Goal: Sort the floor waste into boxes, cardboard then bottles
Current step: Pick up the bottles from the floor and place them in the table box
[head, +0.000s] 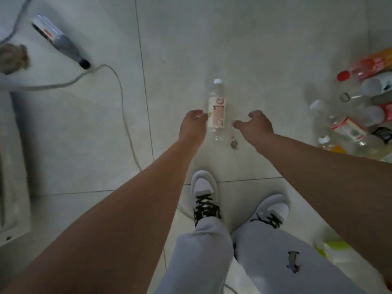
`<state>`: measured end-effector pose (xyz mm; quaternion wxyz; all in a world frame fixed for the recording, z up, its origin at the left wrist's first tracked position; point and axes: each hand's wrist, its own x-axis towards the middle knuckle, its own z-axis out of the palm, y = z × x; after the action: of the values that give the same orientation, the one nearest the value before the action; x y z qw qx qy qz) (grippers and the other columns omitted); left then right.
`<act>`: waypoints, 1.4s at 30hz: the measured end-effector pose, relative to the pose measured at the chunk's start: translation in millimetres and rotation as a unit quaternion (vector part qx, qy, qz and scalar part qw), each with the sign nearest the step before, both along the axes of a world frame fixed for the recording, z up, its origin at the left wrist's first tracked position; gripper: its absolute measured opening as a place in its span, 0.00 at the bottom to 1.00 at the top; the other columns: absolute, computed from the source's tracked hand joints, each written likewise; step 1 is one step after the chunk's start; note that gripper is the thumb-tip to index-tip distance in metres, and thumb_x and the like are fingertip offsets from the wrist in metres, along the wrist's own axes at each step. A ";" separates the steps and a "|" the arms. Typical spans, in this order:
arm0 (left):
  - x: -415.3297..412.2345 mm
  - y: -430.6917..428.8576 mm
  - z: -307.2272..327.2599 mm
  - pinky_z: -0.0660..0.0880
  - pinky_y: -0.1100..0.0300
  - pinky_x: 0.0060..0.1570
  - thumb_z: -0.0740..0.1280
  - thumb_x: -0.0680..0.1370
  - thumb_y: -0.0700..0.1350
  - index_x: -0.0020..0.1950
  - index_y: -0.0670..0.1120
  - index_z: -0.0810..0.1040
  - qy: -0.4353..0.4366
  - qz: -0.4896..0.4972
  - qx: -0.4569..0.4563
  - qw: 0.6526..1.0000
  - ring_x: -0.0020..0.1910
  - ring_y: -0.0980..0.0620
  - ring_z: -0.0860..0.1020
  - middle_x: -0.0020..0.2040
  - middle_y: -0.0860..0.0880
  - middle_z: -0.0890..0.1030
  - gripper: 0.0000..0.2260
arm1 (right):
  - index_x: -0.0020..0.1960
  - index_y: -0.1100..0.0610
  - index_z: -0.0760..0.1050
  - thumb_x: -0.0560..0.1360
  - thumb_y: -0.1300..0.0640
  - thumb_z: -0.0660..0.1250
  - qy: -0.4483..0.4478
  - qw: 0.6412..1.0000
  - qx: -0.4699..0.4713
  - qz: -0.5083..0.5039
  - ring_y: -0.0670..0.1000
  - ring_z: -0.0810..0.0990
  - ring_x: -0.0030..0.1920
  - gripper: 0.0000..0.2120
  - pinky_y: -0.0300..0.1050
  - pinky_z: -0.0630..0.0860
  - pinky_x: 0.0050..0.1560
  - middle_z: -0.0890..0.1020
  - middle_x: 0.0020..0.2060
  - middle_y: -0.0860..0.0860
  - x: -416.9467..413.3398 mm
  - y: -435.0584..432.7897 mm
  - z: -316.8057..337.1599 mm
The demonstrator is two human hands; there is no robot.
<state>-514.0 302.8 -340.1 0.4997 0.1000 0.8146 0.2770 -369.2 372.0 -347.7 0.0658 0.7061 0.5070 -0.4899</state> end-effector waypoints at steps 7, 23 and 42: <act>-2.2 -22.4 -84.8 0.73 0.48 0.64 0.63 0.79 0.48 0.63 0.45 0.78 -0.008 0.088 0.009 0.996 0.60 0.46 0.78 0.60 0.46 0.81 0.15 | 0.70 0.60 0.61 0.71 0.44 0.72 -0.062 0.994 0.054 0.074 0.61 0.75 0.61 0.36 0.52 0.73 0.57 0.73 0.63 0.60 -62.4 -11.9 -98.4; 102.8 62.1 192.6 0.73 0.59 0.57 0.60 0.80 0.37 0.71 0.44 0.70 -0.077 -0.158 -0.024 0.984 0.62 0.45 0.76 0.67 0.43 0.75 0.19 | 0.69 0.58 0.65 0.67 0.49 0.77 0.012 0.981 0.020 -0.190 0.57 0.77 0.60 0.37 0.55 0.74 0.61 0.77 0.62 0.55 117.2 14.5 209.8; 322.3 213.1 699.4 0.72 0.48 0.65 0.66 0.75 0.42 0.62 0.52 0.77 -0.117 -0.329 0.192 0.917 0.59 0.50 0.77 0.61 0.49 0.79 0.16 | 0.65 0.59 0.69 0.74 0.61 0.73 0.149 0.774 0.228 -0.571 0.52 0.81 0.45 0.22 0.35 0.75 0.25 0.80 0.57 0.56 391.8 -27.3 729.6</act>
<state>-191.6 515.9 359.4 0.6255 0.4231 0.6027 0.2578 22.6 344.8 381.8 -0.4655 0.7783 0.1109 -0.4067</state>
